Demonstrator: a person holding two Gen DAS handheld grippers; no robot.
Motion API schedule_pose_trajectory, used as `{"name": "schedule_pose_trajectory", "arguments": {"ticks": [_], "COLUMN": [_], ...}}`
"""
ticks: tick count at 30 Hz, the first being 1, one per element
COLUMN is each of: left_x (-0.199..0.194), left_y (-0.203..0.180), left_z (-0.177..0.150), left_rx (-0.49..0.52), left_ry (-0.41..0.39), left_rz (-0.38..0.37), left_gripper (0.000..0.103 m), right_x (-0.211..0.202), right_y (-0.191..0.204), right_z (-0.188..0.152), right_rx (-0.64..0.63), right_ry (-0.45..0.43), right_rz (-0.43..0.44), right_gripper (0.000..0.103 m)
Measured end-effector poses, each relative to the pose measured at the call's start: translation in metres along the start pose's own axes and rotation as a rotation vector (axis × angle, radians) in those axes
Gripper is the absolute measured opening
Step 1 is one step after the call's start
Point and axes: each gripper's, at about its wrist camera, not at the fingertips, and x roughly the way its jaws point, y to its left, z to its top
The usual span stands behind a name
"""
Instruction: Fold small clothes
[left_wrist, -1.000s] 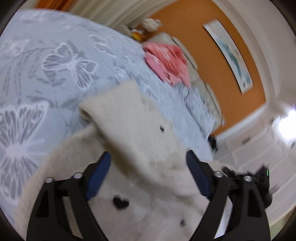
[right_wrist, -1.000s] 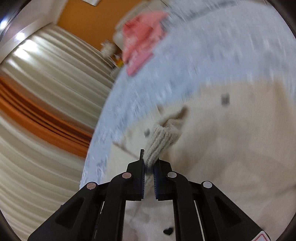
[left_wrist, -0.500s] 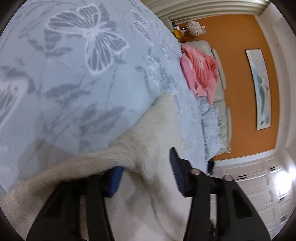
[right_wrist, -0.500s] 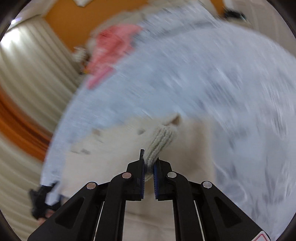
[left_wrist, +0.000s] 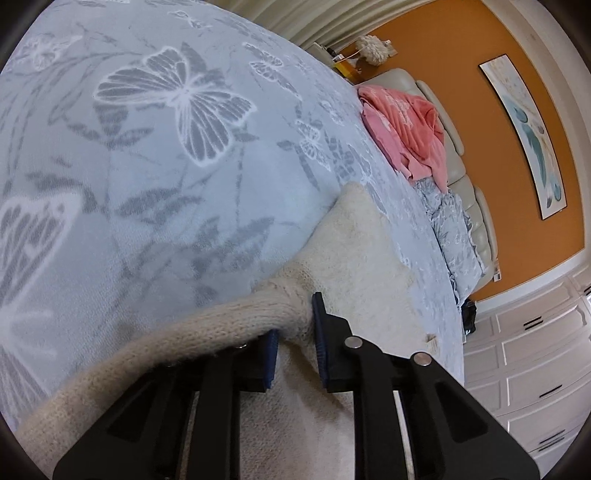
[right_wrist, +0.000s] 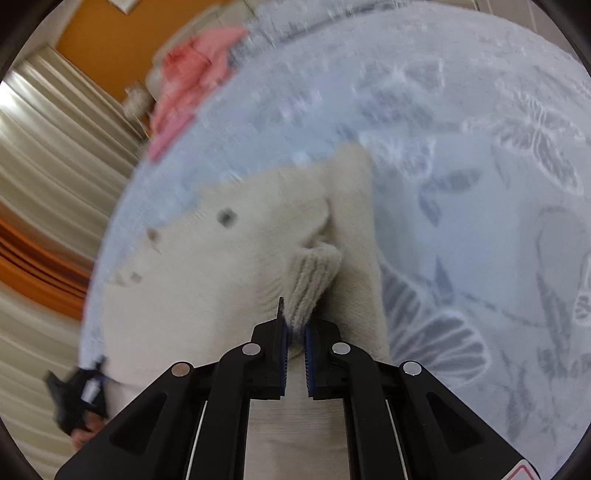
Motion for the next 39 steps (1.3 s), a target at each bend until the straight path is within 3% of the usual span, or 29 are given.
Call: {"name": "schedule_pose_trajectory", "arguments": {"ticks": [2, 5, 7, 9, 11, 13, 14, 19, 20, 21, 24, 26, 28, 29, 32, 34, 36, 39], "left_x": [0.0, 0.003, 0.004, 0.003, 0.002, 0.0, 0.0, -0.002, -0.002, -0.003, -0.006, -0.009, -0.009, -0.009, -0.012, -0.022, -0.044, -0.087], "left_y": [-0.002, -0.008, -0.013, -0.012, -0.007, 0.002, 0.003, 0.007, 0.008, 0.009, 0.01, 0.015, 0.016, 0.015, 0.016, 0.016, 0.022, 0.053], "left_z": [-0.001, -0.004, -0.007, -0.009, -0.008, -0.008, -0.008, -0.009, -0.008, -0.008, -0.01, -0.011, -0.011, -0.011, -0.007, -0.006, -0.01, -0.012], "left_rx": [0.017, 0.072, 0.132, 0.173, 0.169, 0.148, 0.149, 0.142, 0.139, 0.138, 0.133, 0.118, 0.115, 0.117, 0.116, 0.149, 0.201, 0.166], "left_ry": [-0.001, -0.012, -0.022, -0.027, -0.03, -0.038, -0.042, -0.058, -0.059, -0.062, -0.091, -0.116, -0.119, -0.117, -0.084, -0.048, -0.027, -0.031], "left_rz": [0.006, 0.02, 0.032, 0.023, -0.015, -0.068, -0.076, -0.108, -0.114, -0.115, -0.106, -0.1, -0.095, -0.089, -0.088, -0.084, -0.052, -0.019], "left_gripper": [0.017, 0.017, 0.017, 0.017, 0.017, 0.017, 0.017, 0.017, 0.017, 0.017, 0.016, 0.015, 0.015, 0.015, 0.015, 0.016, 0.016, 0.023], "right_x": [-0.012, 0.011, 0.01, -0.001, -0.022, -0.036, -0.038, -0.013, -0.006, 0.0, -0.016, -0.019, 0.005, 0.004, -0.027, -0.054, -0.081, -0.109], "right_y": [0.003, -0.013, -0.022, -0.016, 0.0, 0.012, 0.017, 0.003, -0.002, -0.005, 0.0, -0.003, -0.018, -0.022, -0.019, -0.014, -0.015, -0.023], "right_z": [-0.002, -0.015, -0.019, -0.015, -0.017, -0.02, -0.021, -0.01, -0.01, -0.009, -0.007, -0.009, -0.016, -0.019, -0.023, -0.036, -0.064, -0.116], "right_rx": [-0.016, 0.007, 0.027, 0.055, -0.013, -0.078, -0.096, -0.056, -0.033, -0.02, -0.007, -0.024, -0.024, -0.021, 0.027, 0.017, 0.002, -0.015], "right_ry": [-0.037, 0.041, 0.029, 0.019, -0.027, -0.073, -0.081, -0.002, 0.019, 0.029, -0.062, -0.092, 0.012, -0.001, -0.04, -0.054, -0.042, 0.031], "right_rz": [0.012, -0.062, -0.029, -0.027, -0.056, -0.077, -0.082, -0.1, -0.092, -0.101, -0.047, -0.076, -0.15, -0.136, -0.129, -0.103, -0.105, -0.13], "right_gripper": [0.006, 0.004, 0.005, 0.015, 0.021, 0.04, 0.055, 0.055, 0.042, 0.013, 0.011, 0.01, 0.01, 0.011, 0.026, 0.028, 0.047, 0.055]}}
